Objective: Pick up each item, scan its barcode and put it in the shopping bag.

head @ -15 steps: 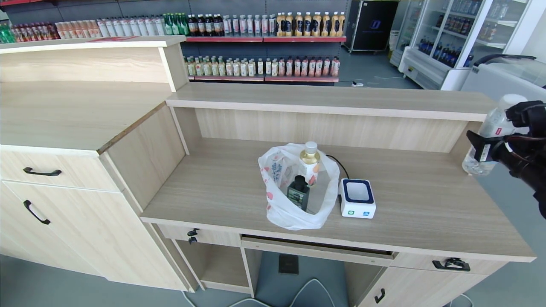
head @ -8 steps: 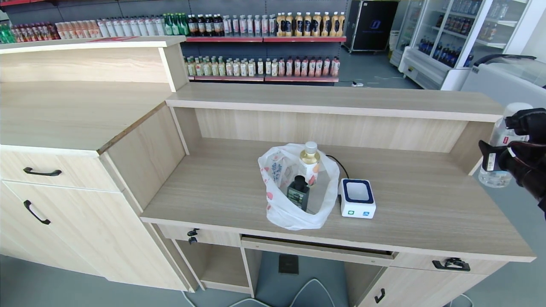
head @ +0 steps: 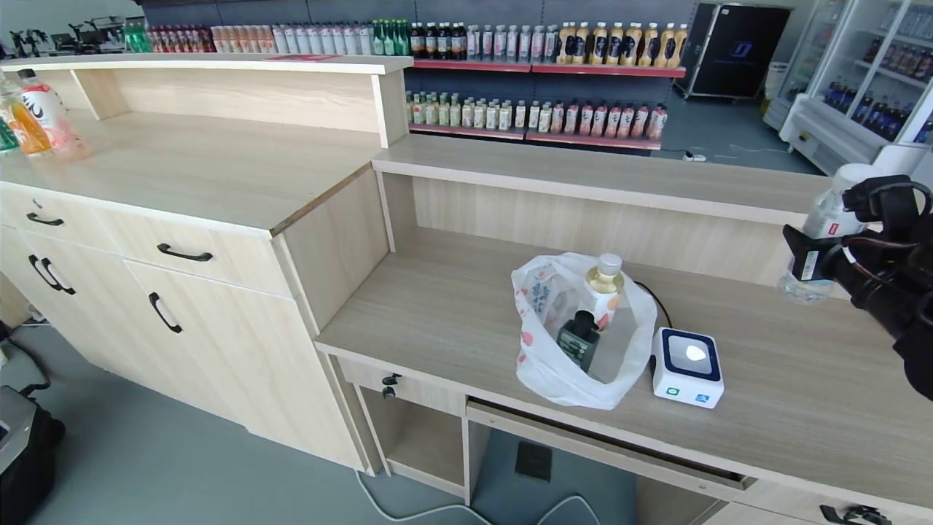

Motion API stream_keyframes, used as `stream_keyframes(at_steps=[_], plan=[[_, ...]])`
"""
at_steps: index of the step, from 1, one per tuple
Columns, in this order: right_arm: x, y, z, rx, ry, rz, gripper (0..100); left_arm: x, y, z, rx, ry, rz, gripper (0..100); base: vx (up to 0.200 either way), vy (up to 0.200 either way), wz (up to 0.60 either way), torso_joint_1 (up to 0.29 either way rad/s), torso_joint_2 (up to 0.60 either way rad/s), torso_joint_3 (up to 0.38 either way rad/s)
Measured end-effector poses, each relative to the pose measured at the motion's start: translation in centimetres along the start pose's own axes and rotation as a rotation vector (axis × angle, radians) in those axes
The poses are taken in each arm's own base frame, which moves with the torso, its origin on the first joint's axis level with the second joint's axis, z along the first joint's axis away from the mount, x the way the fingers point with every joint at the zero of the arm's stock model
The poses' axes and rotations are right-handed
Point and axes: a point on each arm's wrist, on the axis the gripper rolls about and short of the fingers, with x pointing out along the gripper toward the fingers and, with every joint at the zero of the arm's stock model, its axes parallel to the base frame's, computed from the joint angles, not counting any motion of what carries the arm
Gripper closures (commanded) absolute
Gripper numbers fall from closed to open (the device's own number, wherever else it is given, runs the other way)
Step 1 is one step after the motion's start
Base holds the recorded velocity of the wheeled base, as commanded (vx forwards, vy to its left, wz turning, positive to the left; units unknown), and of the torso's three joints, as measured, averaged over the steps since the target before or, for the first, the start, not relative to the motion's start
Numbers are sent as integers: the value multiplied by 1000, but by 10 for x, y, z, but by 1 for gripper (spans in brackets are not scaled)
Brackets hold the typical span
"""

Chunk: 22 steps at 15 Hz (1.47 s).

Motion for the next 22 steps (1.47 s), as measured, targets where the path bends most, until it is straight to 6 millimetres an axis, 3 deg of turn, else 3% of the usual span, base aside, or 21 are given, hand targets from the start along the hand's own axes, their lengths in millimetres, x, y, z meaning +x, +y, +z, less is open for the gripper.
stream_keyframes(at_steps=[3, 8, 13, 22], plan=[[5, 18, -6, 146, -41, 173, 100, 0, 0, 0, 0, 0, 0, 0, 0, 0, 0, 0, 0, 0], [17, 44, -35, 183, -76, 408, 100, 0, 0, 0, 0, 0, 0, 0, 0, 0, 0, 0, 0, 0], [25, 63, -69, 195, -21, 501, 100, 0, 0, 0, 0, 0, 0, 0, 0, 0, 0, 0, 0, 0], [37, 97, -93, 197, -66, 652, 100, 0, 0, 0, 0, 0, 0, 0, 0, 0, 0, 0, 0, 0]])
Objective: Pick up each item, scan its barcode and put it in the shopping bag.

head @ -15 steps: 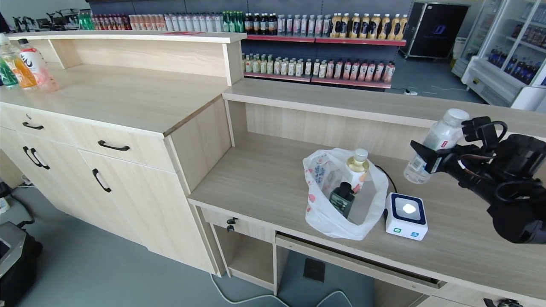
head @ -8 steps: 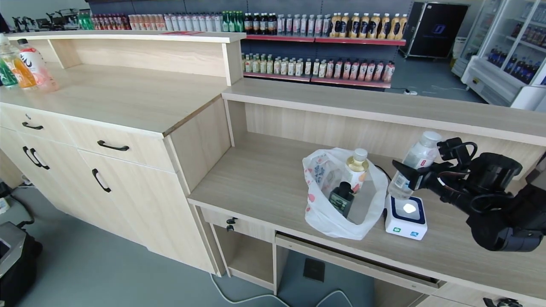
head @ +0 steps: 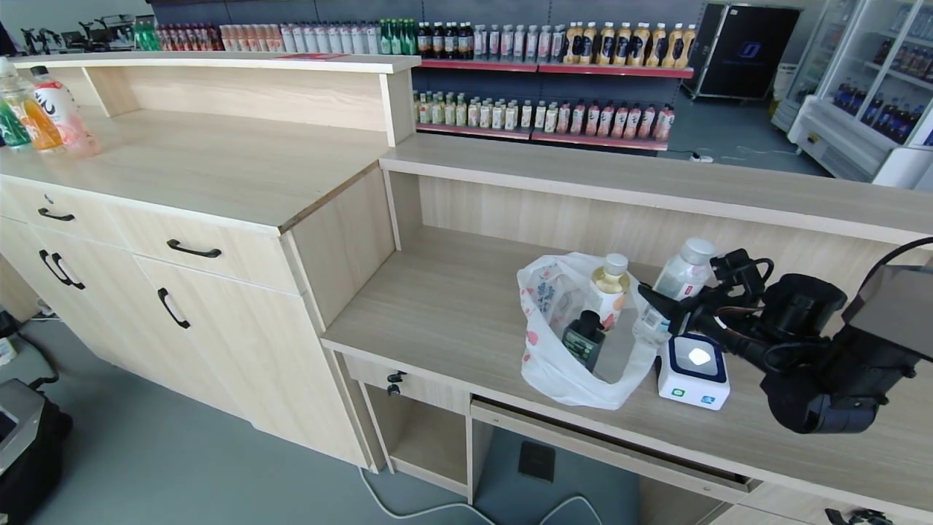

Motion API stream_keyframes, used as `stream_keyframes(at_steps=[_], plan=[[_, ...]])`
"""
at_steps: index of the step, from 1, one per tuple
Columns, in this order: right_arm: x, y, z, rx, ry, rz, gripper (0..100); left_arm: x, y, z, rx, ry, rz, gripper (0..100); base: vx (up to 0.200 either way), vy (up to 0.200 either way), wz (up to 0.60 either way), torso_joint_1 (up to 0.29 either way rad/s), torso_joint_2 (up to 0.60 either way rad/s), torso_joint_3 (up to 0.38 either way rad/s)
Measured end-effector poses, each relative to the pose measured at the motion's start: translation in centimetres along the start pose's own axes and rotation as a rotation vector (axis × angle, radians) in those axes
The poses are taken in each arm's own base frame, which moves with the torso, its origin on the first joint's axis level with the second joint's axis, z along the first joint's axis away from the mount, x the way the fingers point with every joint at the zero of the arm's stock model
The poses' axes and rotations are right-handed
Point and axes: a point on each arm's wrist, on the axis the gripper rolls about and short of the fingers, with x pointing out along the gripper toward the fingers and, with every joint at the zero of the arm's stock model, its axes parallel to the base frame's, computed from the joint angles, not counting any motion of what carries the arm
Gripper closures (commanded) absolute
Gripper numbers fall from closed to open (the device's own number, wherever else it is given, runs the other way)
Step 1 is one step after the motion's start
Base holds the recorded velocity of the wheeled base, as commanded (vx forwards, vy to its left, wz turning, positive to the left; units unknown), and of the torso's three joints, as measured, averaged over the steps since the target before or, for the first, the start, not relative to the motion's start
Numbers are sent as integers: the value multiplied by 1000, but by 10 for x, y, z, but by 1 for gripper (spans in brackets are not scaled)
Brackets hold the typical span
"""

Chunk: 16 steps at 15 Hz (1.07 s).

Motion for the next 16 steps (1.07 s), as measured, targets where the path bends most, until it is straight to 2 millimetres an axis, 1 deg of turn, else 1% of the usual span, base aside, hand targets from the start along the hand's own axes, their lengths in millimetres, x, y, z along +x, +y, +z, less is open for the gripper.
stream_keyframes(at_steps=[5, 11, 16], plan=[[15, 9, -14, 4, 0, 36, 100, 0, 0, 0, 0, 0, 0, 0, 0, 0, 0, 0, 0, 0], [29, 7, -23, 5, -12, 58, 100, 0, 0, 0, 0, 0, 0, 0, 0, 0, 0, 0, 0, 0], [35, 8, -32, 10, -4, 77, 100, 0, 0, 0, 0, 0, 0, 0, 0, 0, 0, 0, 0, 0]])
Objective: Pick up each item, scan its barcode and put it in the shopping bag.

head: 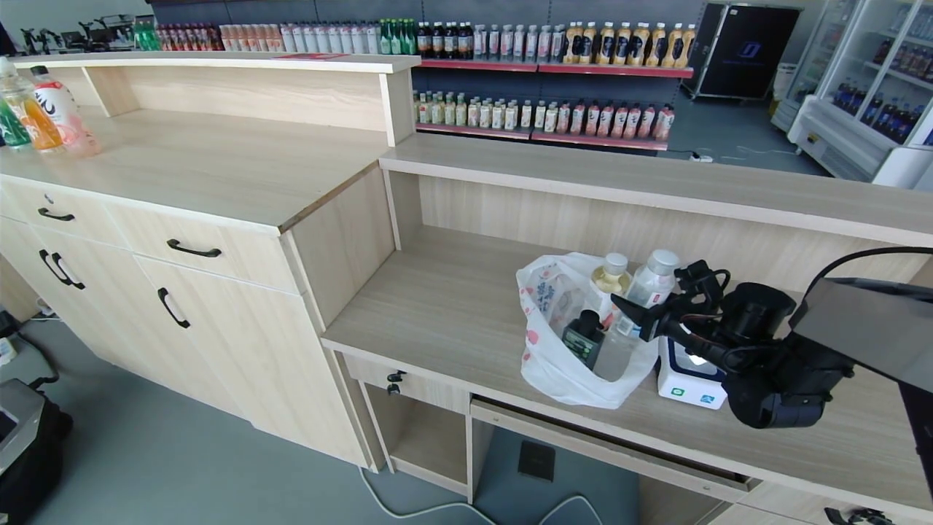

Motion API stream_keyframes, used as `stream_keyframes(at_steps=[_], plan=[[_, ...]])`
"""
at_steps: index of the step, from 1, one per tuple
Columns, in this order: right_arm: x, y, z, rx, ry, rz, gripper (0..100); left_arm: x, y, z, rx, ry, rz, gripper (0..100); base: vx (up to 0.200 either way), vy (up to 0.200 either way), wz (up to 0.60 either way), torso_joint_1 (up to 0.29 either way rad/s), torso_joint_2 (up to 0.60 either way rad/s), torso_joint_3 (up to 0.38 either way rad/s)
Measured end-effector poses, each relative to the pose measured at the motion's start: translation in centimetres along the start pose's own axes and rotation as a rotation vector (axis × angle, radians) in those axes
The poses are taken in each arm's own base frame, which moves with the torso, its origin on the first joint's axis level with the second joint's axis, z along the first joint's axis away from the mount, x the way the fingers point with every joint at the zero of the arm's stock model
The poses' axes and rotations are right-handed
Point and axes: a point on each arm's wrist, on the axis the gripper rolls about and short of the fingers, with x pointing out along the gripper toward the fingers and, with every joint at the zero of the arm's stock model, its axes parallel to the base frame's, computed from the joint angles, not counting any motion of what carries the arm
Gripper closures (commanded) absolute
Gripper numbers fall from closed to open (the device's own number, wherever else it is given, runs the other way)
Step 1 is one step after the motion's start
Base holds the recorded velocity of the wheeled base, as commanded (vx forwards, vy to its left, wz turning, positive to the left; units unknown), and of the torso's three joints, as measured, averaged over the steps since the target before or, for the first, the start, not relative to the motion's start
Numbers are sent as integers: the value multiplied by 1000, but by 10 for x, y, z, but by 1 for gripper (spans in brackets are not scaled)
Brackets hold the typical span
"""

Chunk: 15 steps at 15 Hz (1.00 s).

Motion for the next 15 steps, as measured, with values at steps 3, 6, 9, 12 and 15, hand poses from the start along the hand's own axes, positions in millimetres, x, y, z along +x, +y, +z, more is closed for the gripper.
stream_keyframes(at_steps=[3, 6, 9, 12, 15], plan=[[4, 3, -5, 1, -1, 11, 100, 0, 0, 0, 0, 0, 0, 0, 0, 0, 0, 0, 0, 0], [10, 4, -10, 0, -3, 19, 100, 0, 0, 0, 0, 0, 0, 0, 0, 0, 0, 0, 0, 0], [13, 6, -17, 2, 4, 24, 100, 0, 0, 0, 0, 0, 0, 0, 0, 0, 0, 0, 0, 0], [13, 6, -24, 8, 17, 25, 100, 0, 0, 0, 0, 0, 0, 0, 0, 0, 0, 0, 0, 0], [13, 7, -29, 7, 24, 27, 100, 0, 0, 0, 0, 0, 0, 0, 0, 0, 0, 0, 0, 0]])
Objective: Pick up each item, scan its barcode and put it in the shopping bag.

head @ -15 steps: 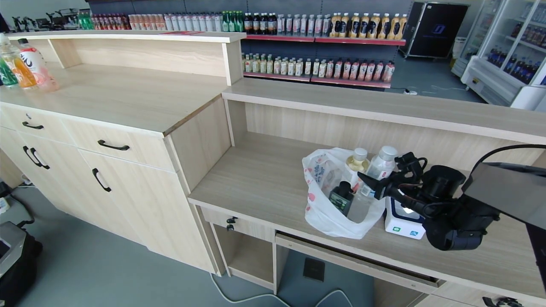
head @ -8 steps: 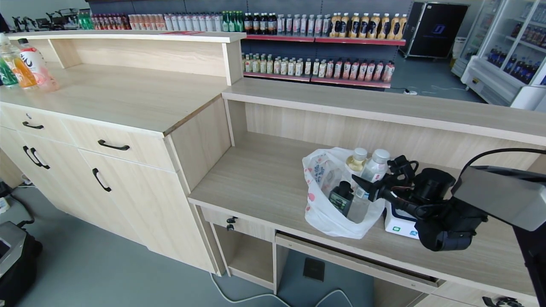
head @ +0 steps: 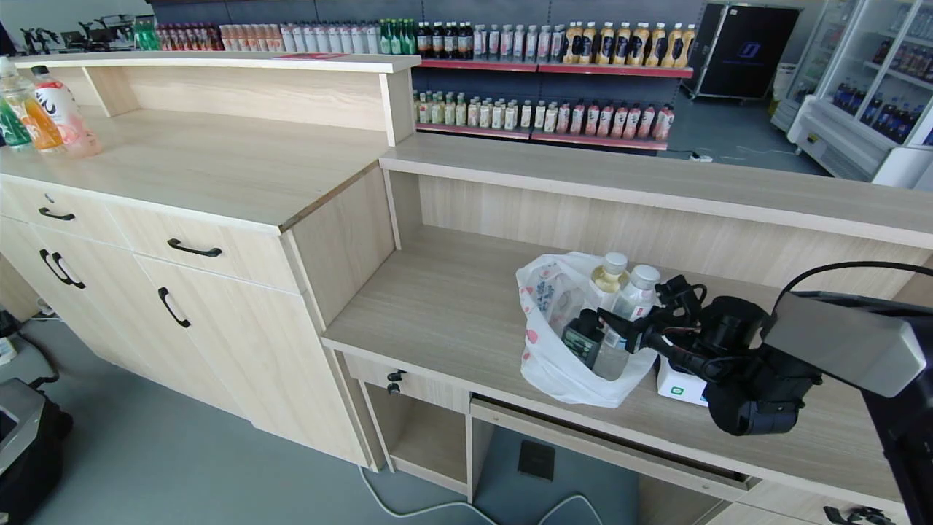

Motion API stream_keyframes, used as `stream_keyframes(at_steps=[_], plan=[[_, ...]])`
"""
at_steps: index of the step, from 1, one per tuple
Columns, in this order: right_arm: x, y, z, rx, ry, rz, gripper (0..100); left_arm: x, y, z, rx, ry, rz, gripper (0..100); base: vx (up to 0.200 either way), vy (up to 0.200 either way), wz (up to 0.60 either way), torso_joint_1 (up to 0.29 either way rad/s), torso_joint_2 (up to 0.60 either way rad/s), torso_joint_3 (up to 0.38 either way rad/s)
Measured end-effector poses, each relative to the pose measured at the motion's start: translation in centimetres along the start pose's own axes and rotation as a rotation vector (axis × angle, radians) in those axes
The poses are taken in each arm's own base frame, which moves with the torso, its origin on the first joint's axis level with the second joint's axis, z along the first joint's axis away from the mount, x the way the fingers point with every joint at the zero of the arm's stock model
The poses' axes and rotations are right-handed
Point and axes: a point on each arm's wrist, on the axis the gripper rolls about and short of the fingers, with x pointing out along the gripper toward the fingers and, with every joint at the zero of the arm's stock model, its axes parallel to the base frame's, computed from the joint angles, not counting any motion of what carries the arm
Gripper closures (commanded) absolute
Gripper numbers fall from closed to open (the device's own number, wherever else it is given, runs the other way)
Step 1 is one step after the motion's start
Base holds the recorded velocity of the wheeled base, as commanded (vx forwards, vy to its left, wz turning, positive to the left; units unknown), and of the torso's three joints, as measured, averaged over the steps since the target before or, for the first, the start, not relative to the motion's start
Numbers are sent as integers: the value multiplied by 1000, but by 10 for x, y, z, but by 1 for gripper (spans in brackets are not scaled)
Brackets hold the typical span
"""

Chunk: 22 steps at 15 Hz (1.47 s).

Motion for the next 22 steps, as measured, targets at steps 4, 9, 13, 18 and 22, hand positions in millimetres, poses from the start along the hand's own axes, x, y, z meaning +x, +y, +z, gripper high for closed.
stream_keyframes(at_steps=[4, 9, 13, 18, 22], plan=[[0, 1, -5, 3, 10, 3, 100, 0, 0, 0, 0, 0, 0, 0, 0, 0, 0, 0, 0, 0], [-1, 1, -10, -1, 24, 3, 100, 0, 0, 0, 0, 0, 1, 0, 0, 0, 0, 0, 0, 0], [-2, 2, -13, -2, 35, 3, 100, 0, 0, 0, 0, 0, 0, 0, 0, 0, 0, 0, 0, 0], [-2, 2, -15, -6, 41, 4, 100, 0, 0, 0, 0, 0, 0, 0, 0, 0, 0, 0, 0, 0], [-3, 1, -17, -6, 46, 0, 100, 0, 0, 0, 0, 0, 1, 0, 0, 0, 0, 0, 0, 0]])
